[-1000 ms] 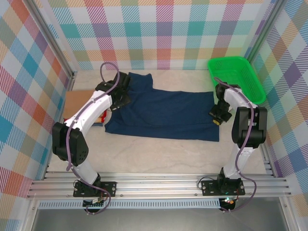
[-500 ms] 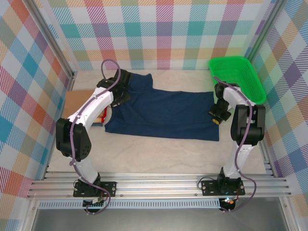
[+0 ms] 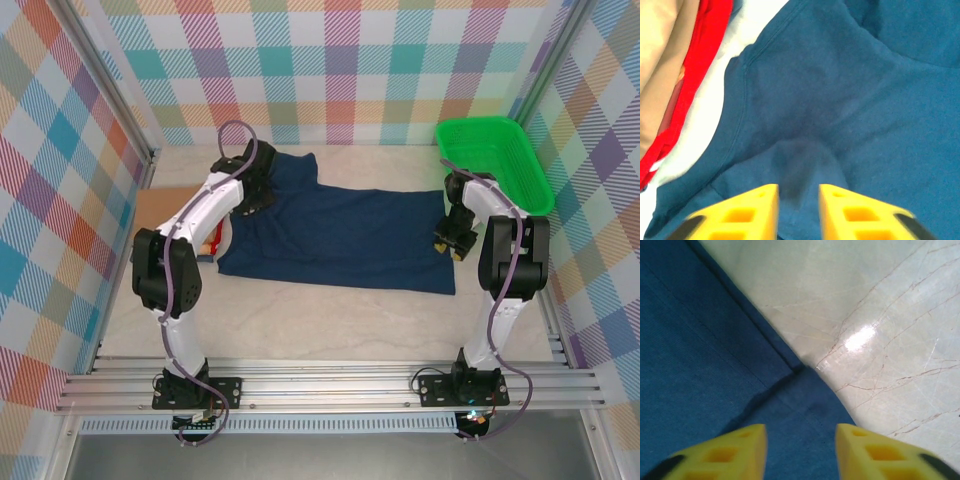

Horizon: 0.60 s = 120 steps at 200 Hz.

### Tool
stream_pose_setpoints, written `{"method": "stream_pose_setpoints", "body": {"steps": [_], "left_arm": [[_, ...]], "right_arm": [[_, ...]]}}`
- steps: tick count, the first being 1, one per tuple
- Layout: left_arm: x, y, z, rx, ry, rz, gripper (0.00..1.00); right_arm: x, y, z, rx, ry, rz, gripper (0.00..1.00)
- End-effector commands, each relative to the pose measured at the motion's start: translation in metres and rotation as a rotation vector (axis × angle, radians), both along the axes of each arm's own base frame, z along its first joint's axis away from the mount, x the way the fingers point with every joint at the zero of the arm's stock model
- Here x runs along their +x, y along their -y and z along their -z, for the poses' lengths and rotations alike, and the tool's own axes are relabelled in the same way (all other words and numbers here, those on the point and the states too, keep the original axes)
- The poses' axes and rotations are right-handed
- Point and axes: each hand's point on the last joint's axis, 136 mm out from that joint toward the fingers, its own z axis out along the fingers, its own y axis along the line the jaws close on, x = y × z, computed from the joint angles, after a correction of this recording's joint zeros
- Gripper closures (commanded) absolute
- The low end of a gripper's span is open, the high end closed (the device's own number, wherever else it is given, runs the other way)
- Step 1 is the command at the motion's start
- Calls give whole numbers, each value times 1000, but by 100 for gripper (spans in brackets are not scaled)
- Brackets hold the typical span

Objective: Fold and stack the t-shirts

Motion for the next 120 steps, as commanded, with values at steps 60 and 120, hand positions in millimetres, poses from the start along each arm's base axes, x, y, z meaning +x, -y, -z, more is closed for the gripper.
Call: {"method": "stream_pose_setpoints", "body": {"steps": [60,120], "left_arm": [[-41,23,-4,-251,-88,-30,53],[-77,47,70,-402,-236,-129,54]], "right_arm": [[-28,-12,-47,48,211,7,65],[-46,-38,-26,188,269,17,77]]}}
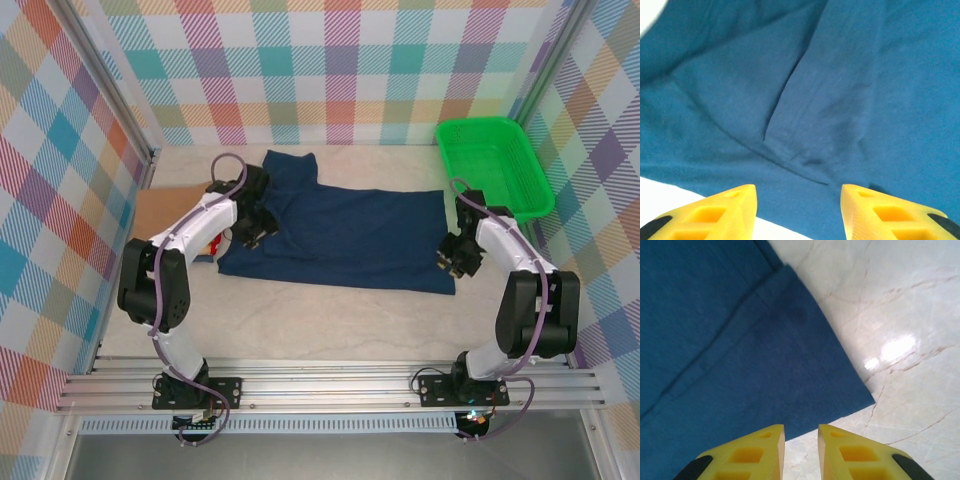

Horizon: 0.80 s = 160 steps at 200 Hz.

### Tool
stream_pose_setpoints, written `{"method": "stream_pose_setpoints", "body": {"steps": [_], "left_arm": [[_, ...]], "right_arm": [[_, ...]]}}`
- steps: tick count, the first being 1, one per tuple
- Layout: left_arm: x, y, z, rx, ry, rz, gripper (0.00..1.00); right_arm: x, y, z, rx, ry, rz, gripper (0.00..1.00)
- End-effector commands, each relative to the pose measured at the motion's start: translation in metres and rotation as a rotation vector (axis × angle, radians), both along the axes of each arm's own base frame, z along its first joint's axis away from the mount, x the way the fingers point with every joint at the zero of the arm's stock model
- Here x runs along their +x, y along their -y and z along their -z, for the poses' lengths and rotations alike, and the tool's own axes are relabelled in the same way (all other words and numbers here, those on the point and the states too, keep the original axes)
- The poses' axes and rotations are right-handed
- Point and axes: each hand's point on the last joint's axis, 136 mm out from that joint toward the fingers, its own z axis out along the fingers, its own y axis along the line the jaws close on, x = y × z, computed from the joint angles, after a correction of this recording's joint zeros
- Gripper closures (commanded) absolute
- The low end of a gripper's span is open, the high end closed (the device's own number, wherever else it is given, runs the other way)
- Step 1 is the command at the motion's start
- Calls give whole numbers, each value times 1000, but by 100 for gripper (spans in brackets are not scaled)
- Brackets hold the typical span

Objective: Fold and stack the t-shirts

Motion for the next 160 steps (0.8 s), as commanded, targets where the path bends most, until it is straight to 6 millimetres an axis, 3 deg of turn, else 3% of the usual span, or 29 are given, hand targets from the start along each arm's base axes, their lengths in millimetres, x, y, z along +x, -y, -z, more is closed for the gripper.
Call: {"method": "stream_pose_setpoints", "body": {"steps": [1,27,53,77,120,160], "left_arm": [[-2,19,18,-110,-33,-45,54],[-5,13,39,-72,-68,-58,64],[8,7,44,-51,-49,-51,64],[3,-5,52,32,-106,-37,65],[2,-6,64,45,-118,-27,66],[19,0,62,38,-69,-18,83]], "right_arm": [[16,-14,-4,68,72,4,77],[16,-16,-2,74,63,8,79],[15,-17,-4,75,65,2,79],[13,-16,-4,68,57,-6,79],[15,-17,-5,69,56,-11,79],[19,-16,-7,65,59,-18,79]]}}
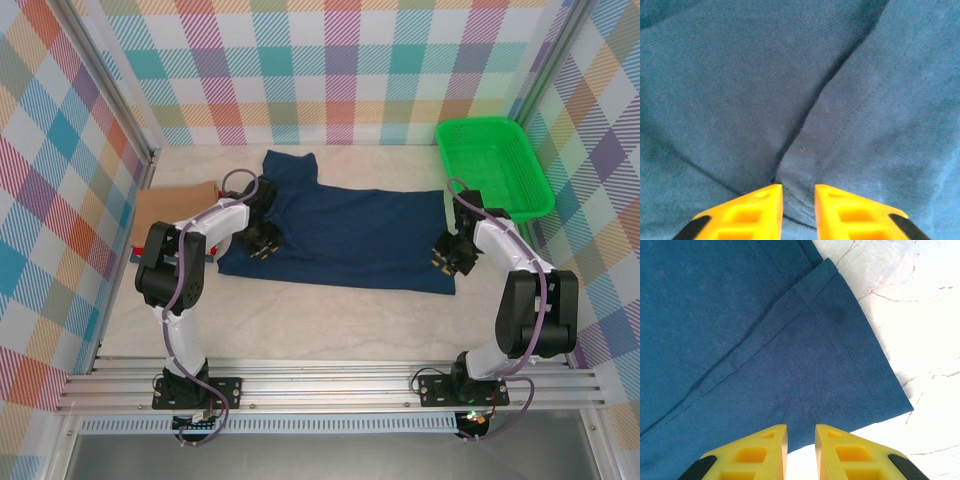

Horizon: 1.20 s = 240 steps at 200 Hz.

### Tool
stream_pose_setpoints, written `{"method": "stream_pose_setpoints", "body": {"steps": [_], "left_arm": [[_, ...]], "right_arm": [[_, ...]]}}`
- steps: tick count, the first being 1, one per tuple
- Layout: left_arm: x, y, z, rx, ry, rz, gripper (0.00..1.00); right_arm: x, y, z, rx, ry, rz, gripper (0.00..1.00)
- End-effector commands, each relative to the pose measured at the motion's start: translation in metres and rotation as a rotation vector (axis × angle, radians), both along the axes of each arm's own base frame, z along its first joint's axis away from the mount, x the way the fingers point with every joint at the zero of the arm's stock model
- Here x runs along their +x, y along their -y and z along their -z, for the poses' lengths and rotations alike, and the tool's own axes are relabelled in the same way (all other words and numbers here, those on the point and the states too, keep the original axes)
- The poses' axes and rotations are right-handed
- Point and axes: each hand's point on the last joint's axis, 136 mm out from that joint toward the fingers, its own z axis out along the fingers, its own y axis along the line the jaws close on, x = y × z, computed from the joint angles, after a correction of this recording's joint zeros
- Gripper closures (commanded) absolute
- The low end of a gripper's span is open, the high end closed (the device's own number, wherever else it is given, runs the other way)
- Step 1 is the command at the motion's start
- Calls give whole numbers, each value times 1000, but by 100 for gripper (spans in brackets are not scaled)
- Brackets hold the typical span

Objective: Fold and stack the t-shirts

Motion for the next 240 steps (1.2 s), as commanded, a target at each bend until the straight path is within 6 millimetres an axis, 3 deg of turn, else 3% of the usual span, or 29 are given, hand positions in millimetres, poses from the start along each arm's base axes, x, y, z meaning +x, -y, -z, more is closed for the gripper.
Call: {"method": "stream_pose_setpoints", "body": {"steps": [1,29,43,52,91,133,168,209,240], "left_arm": [[14,0,-4,14,33,9,83],[18,1,0,28,23,22,86],[20,0,-2,33,36,23,94],[22,0,-8,41,54,30,100],[32,8,-46,39,153,52,100],[47,35,-74,-17,215,89,100],[71,74,-85,-66,257,177,100],[90,102,-69,-49,227,268,100],[91,123,-49,-58,183,357,100]], "right_arm": [[7,-3,-6,7,8,-16,79],[7,-3,-8,9,11,-16,80],[8,-3,-9,9,14,-15,81],[8,-3,-9,8,16,-16,81],[6,-3,-9,6,15,-17,84],[5,-3,-6,3,6,-20,86],[5,-3,-6,3,4,-22,87],[2,-2,-8,0,-1,-29,87],[1,-3,-8,1,-3,-33,87]]}}
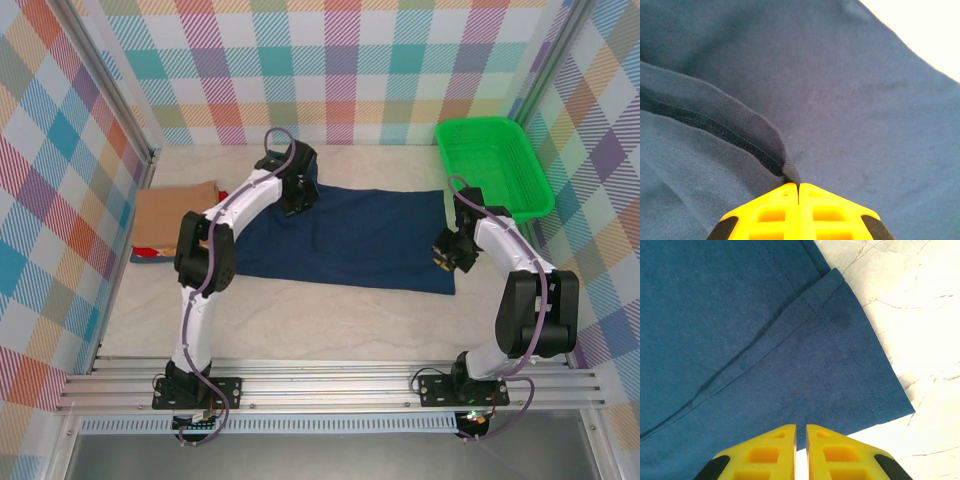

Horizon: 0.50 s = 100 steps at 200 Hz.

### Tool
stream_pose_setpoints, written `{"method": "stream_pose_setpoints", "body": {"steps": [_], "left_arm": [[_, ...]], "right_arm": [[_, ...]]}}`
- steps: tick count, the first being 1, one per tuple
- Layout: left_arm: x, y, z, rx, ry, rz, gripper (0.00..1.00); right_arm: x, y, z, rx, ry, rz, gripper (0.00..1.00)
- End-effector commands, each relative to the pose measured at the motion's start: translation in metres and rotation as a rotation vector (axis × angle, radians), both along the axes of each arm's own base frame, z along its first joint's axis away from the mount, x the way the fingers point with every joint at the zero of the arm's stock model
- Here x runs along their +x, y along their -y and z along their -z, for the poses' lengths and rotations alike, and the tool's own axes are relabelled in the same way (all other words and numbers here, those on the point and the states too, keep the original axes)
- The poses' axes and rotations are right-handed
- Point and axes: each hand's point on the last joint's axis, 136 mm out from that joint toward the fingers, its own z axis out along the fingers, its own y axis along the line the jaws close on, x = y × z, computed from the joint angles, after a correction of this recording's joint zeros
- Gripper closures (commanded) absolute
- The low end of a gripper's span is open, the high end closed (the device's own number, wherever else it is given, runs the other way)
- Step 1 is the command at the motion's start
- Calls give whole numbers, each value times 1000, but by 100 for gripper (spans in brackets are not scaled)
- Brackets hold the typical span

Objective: Fold and stack the t-shirts

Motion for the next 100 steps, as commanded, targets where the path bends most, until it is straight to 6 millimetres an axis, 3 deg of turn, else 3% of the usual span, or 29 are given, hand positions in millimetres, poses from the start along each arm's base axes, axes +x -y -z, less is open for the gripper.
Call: {"method": "stream_pose_setpoints", "body": {"steps": [1,42,100], "left_arm": [[-11,13,14,23,-67,98,100],[-19,40,21,41,-60,246,100],[-20,36,29,91,-62,260,100]], "right_arm": [[-4,-3,-3,2,-15,-29,87],[-3,-3,-1,5,-17,-27,87],[2,-7,-1,22,-19,-31,87]]}}
